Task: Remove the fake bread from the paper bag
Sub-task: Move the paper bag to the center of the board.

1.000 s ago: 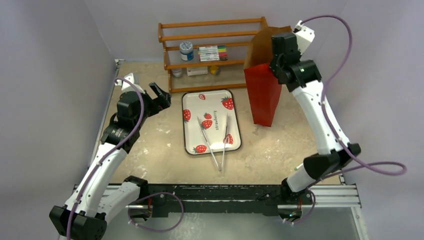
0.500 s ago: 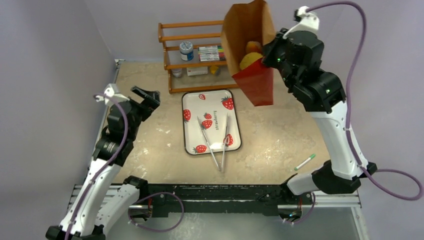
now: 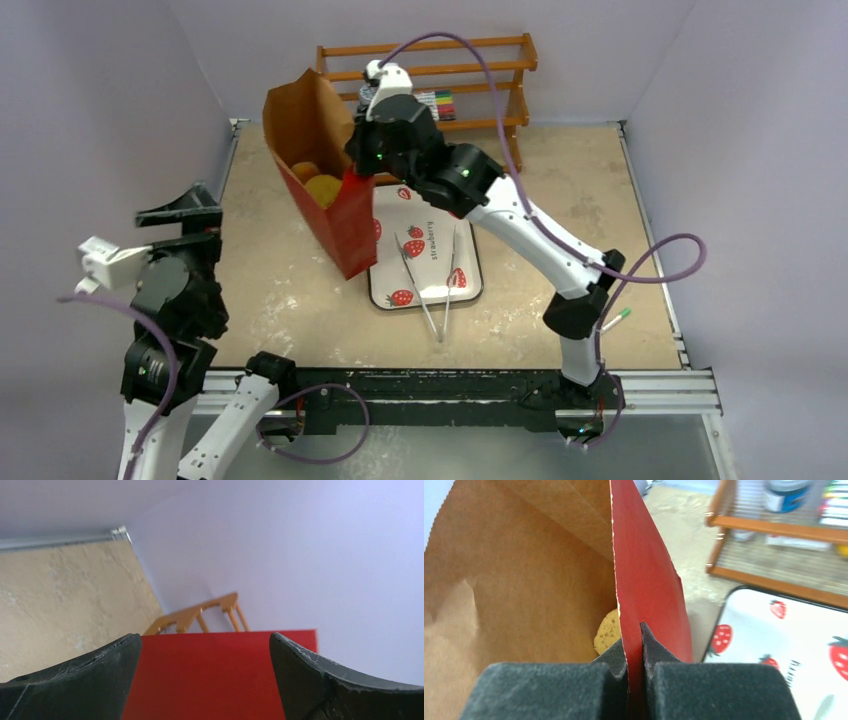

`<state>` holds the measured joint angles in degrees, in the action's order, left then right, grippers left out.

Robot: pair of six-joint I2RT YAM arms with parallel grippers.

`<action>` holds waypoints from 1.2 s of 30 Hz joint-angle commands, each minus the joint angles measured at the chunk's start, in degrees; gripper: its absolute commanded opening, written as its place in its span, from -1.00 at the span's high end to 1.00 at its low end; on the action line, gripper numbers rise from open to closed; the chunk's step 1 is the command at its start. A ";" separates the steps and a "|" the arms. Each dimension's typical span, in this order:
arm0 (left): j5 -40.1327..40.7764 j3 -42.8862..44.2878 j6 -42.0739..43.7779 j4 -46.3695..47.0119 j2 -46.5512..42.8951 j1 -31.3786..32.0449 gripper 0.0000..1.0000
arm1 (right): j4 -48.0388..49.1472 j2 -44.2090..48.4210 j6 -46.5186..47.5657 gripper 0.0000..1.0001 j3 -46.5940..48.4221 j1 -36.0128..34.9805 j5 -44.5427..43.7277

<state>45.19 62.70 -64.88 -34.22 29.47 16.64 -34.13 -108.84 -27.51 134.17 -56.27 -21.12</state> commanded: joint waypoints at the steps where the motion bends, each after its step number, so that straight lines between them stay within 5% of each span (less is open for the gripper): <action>1: 13.16 4.10 -4.53 -3.08 -2.63 0.22 -1.00 | 19.47 -0.68 -3.05 1.00 1.36 0.00 8.56; 7: 17.74 8.75 2.26 -0.18 -0.87 0.23 -1.00 | 23.48 -13.47 -5.53 1.00 14.39 0.00 17.34; 17: 10.48 15.83 20.53 7.24 6.36 0.23 -1.00 | 34.54 -15.38 -10.95 1.00 3.78 -1.12 19.47; 29: -6.58 43.68 18.98 -24.05 33.47 0.21 -1.00 | 42.19 -13.01 -9.98 1.00 -5.23 -1.81 18.36; 36: -7.24 52.38 17.66 -36.90 38.25 0.23 -1.00 | 42.79 -11.34 -9.41 1.00 -8.29 -1.74 18.25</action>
<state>39.33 108.97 -46.94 -60.12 68.25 16.64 1.69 -125.45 -37.12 126.69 -58.11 -3.27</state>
